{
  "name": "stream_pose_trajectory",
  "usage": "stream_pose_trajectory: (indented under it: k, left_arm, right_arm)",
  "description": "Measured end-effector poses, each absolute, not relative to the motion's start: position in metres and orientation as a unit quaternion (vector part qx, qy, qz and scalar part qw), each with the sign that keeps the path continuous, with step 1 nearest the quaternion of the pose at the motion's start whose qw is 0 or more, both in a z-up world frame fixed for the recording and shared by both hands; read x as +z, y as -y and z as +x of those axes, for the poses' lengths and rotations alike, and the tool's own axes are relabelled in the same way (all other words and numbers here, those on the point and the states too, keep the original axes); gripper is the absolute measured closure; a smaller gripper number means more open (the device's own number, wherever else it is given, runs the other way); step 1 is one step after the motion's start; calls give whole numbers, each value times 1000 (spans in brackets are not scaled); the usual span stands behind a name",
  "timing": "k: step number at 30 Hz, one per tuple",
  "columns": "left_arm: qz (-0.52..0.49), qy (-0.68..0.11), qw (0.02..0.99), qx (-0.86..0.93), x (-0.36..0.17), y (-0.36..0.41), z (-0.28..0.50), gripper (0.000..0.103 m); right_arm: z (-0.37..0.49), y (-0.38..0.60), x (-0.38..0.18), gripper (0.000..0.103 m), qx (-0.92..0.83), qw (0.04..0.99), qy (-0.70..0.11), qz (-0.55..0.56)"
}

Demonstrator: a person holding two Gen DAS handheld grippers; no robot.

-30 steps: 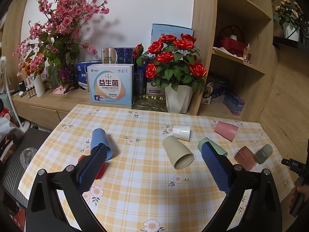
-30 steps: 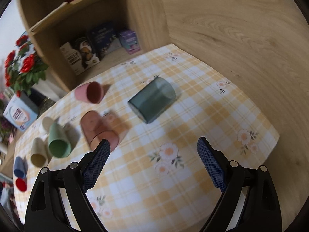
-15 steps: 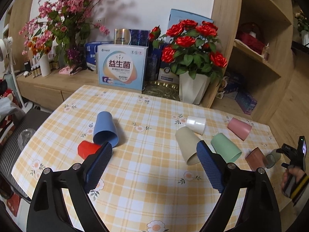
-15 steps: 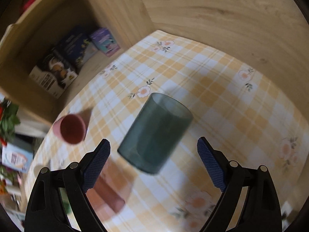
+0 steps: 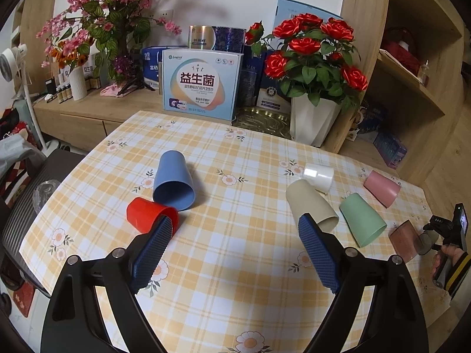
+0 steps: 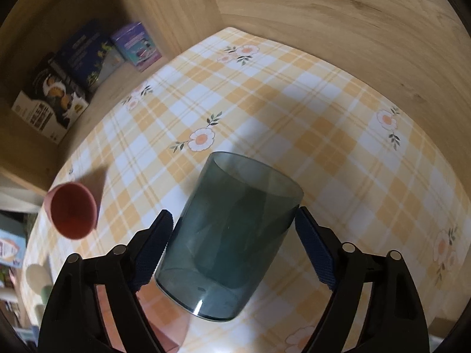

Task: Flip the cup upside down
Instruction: 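Lift the teal cup with the right gripper and turn it upright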

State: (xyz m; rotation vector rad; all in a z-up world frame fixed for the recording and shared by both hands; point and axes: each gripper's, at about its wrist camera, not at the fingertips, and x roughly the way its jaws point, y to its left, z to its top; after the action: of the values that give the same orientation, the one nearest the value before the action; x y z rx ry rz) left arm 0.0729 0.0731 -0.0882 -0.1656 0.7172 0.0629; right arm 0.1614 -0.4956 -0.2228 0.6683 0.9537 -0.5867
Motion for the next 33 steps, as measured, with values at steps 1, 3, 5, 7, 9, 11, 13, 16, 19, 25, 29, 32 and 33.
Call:
stream_pose_trajectory:
  k: [1, 3, 5, 7, 9, 11, 13, 16, 19, 25, 29, 32, 33]
  left_arm:
    - [-81, -352, 932, 29, -89, -73, 73, 18]
    - [-80, -354, 931, 28, -91, -71, 73, 18]
    - [-83, -356, 931, 26, -91, -71, 73, 18]
    - [-85, -356, 930, 26, -92, -72, 73, 18]
    - [-87, -357, 930, 25, -92, -72, 72, 18]
    - [-90, -357, 929, 24, -92, -72, 72, 18]
    - [-91, -359, 929, 23, -93, -72, 71, 18]
    - [-95, -362, 927, 22, -95, -72, 70, 18]
    - [-97, -362, 927, 20, -95, -73, 68, 18]
    - [-101, -359, 928, 24, -94, -77, 65, 18]
    - [-111, -360, 926, 22, -96, -81, 64, 18]
    - [-117, -358, 926, 17, -96, -82, 61, 18]
    - [-118, -357, 926, 15, -96, -82, 61, 18]
  right_arm:
    - [161, 496, -223, 22, -271, 795, -445, 310]
    - [162, 496, -222, 23, -264, 796, -448, 308]
    - [162, 497, -222, 25, -257, 797, -455, 304]
    - [162, 496, -221, 27, -250, 799, -461, 295]
    - [163, 494, -220, 28, -241, 801, -471, 278]
    - [164, 493, -220, 28, -229, 804, -479, 266]
    - [166, 493, -220, 28, -223, 805, -484, 261]
    - [171, 494, -222, 28, -224, 797, -497, 259]
    - [178, 494, -230, 28, -217, 785, -517, 262]
    - [168, 488, -230, 35, -205, 788, -519, 259]
    - [153, 483, -219, 36, -186, 801, -505, 264]
    - [144, 479, -209, 36, -181, 808, -497, 260]
    - [140, 476, -204, 36, -176, 811, -494, 258]
